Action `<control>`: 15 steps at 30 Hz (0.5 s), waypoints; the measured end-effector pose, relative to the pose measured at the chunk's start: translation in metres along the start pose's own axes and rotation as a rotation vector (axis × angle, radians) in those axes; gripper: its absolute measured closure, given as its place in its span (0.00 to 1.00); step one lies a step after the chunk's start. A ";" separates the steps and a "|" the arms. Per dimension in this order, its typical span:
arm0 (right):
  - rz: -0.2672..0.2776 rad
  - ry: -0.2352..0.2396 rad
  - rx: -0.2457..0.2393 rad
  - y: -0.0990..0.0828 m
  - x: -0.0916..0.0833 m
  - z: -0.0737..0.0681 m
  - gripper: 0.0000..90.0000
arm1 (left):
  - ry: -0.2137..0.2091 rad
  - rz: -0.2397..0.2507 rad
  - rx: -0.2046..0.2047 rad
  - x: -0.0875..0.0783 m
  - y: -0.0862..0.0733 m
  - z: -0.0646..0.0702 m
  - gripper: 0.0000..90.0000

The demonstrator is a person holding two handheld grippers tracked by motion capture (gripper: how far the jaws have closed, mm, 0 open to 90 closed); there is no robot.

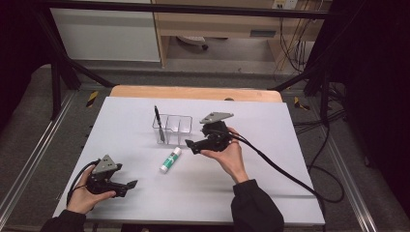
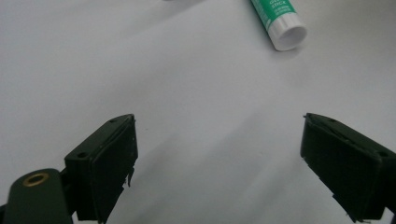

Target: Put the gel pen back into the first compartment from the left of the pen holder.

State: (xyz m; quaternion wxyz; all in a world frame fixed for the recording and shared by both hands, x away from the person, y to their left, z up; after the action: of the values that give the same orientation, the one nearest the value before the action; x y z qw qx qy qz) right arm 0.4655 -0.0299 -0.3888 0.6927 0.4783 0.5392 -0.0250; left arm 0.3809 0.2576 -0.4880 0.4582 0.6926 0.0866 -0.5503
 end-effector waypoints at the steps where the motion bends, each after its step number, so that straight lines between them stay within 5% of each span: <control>1: -0.005 -0.003 0.006 -0.006 -0.003 0.003 0.09 | 0.001 0.001 -0.001 0.000 0.000 0.000 0.12; 10: -0.059 -0.003 0.076 -0.064 -0.020 0.027 0.11 | 0.001 -0.005 0.002 0.002 0.001 0.002 0.12; 15: -0.084 0.012 0.087 -0.095 -0.024 0.035 0.24 | 0.001 -0.006 0.002 0.002 0.001 0.002 0.12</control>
State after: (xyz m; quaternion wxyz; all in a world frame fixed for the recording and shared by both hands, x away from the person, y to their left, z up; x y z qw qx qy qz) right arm 0.4283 -0.1175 -0.4321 0.6665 0.4849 0.5613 -0.0747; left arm 0.3804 0.2549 -0.4891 0.4558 0.6932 0.0881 -0.5514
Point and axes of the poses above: each handheld gripper's, and its own axes: x roughly forward along the jaws, y roughly out of its top, z roughly to its right, the point moved 7 cm from there along x, roughly forward along the jaws, and after that the axes turned 15 degrees about -z, right-handed, at the moved point
